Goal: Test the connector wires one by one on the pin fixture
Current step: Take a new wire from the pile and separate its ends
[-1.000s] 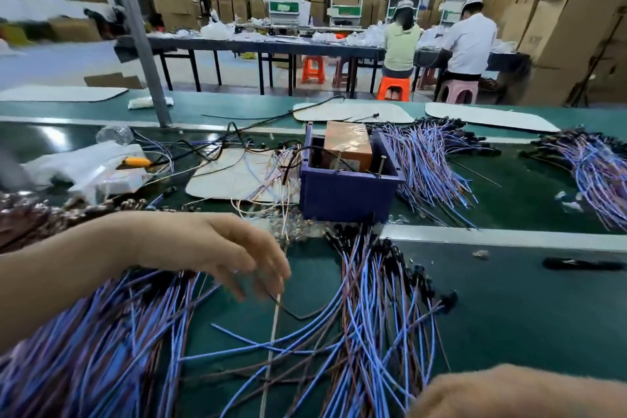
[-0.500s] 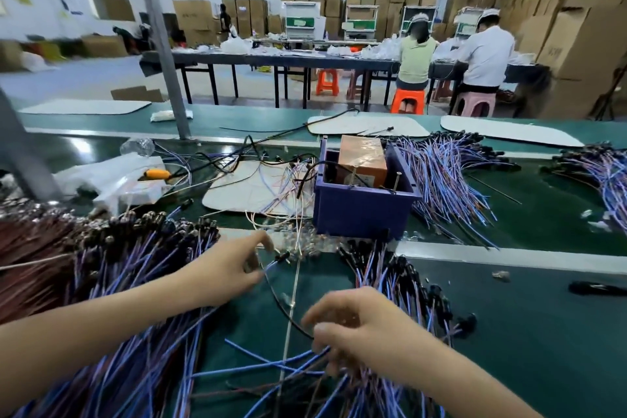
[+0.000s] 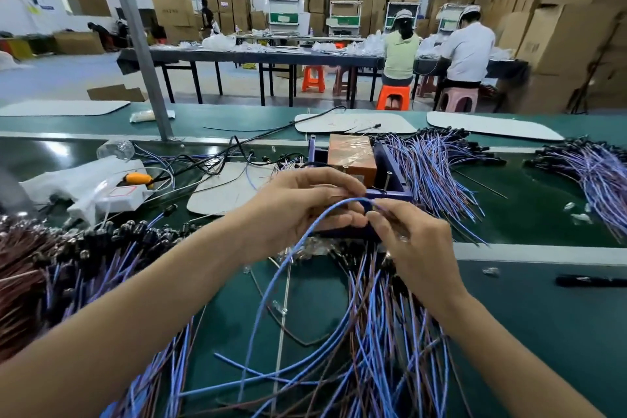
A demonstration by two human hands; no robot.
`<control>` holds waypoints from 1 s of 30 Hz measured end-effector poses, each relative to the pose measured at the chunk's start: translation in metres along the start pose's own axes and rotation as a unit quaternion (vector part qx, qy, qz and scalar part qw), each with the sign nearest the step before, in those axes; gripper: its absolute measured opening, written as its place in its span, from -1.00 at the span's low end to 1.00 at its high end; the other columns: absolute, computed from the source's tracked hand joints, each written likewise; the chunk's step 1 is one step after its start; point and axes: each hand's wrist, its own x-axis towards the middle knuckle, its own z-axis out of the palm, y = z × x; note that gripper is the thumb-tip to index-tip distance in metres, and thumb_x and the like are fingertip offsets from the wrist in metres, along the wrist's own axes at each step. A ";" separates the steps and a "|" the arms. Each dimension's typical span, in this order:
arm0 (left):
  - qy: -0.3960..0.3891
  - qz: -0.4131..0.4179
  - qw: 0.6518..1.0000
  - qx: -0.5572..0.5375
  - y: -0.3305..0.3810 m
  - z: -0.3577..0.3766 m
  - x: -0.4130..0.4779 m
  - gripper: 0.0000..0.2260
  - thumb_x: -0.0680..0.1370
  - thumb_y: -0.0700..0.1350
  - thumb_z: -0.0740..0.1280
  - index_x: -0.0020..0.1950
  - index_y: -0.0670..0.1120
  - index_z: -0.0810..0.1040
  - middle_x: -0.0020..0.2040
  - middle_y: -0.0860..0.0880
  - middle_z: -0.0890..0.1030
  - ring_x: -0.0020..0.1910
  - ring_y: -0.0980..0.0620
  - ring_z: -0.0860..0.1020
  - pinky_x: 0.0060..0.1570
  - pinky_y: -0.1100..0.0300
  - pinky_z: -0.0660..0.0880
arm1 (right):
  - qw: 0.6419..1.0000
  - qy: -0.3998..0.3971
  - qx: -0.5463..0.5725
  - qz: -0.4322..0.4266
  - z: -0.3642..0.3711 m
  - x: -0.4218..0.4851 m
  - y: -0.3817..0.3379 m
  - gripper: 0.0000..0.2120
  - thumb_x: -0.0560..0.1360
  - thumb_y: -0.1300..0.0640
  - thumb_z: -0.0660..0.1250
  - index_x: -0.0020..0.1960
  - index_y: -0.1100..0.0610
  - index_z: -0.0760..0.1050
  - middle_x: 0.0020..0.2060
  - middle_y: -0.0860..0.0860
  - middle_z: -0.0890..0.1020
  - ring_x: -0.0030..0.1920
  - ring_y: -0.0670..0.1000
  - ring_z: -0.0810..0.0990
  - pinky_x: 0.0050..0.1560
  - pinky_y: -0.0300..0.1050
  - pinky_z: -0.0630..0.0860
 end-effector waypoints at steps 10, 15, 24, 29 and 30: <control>0.077 0.143 0.987 -0.011 -0.022 0.001 0.017 -0.89 0.40 -0.16 0.38 -0.16 -0.10 0.71 -0.21 -0.10 0.70 -0.20 0.02 0.67 -0.16 0.28 0.59 | 0.986 -0.124 -0.009 0.111 0.001 -0.030 0.038 -0.85 0.54 0.16 0.35 -0.17 0.06 0.64 -0.27 -0.14 0.63 -0.25 -0.21 0.57 -0.19 -0.39 0.44; 0.044 0.117 0.985 0.121 -0.022 -0.013 0.016 -0.73 0.50 -0.42 0.31 0.05 -0.10 0.61 -0.13 -0.08 0.69 -0.12 0.01 0.68 -0.09 0.25 0.59 | 0.987 -0.101 -0.004 0.123 0.002 -0.042 0.041 -0.81 0.49 0.02 0.37 -0.14 0.12 0.68 -0.20 -0.23 0.61 -0.10 -0.31 0.58 -0.08 -0.53 0.38; -0.097 0.055 0.894 0.434 -0.058 -0.020 0.022 -0.44 0.52 -0.26 0.37 0.37 0.27 0.39 -0.06 0.03 0.58 -0.28 0.15 0.49 -0.13 0.24 0.54 | 0.987 -0.061 0.056 0.140 0.008 -0.047 0.030 -0.73 0.45 -0.13 0.29 -0.18 0.04 0.63 -0.16 -0.20 0.66 -0.11 -0.26 0.61 -0.13 -0.44 0.44; -0.134 0.089 0.922 0.353 -0.053 -0.014 0.022 -0.85 0.52 -0.18 0.39 0.07 -0.07 0.67 -0.23 0.15 0.65 -0.24 0.20 0.58 -0.14 0.26 0.53 | 0.989 -0.079 0.024 0.123 0.009 -0.052 0.037 -0.66 0.47 -0.12 0.27 -0.08 0.11 0.68 -0.10 -0.17 0.66 -0.04 -0.30 0.58 -0.05 -0.49 0.38; -0.131 0.090 0.935 0.318 -0.048 -0.013 0.021 -0.86 0.53 -0.19 0.37 0.05 -0.09 0.67 -0.27 0.16 0.65 -0.25 0.21 0.58 -0.15 0.30 0.51 | 0.989 -0.072 0.028 0.129 0.008 -0.052 0.040 -0.67 0.46 -0.10 0.28 -0.08 0.11 0.68 -0.11 -0.20 0.65 -0.03 -0.32 0.57 -0.02 -0.49 0.38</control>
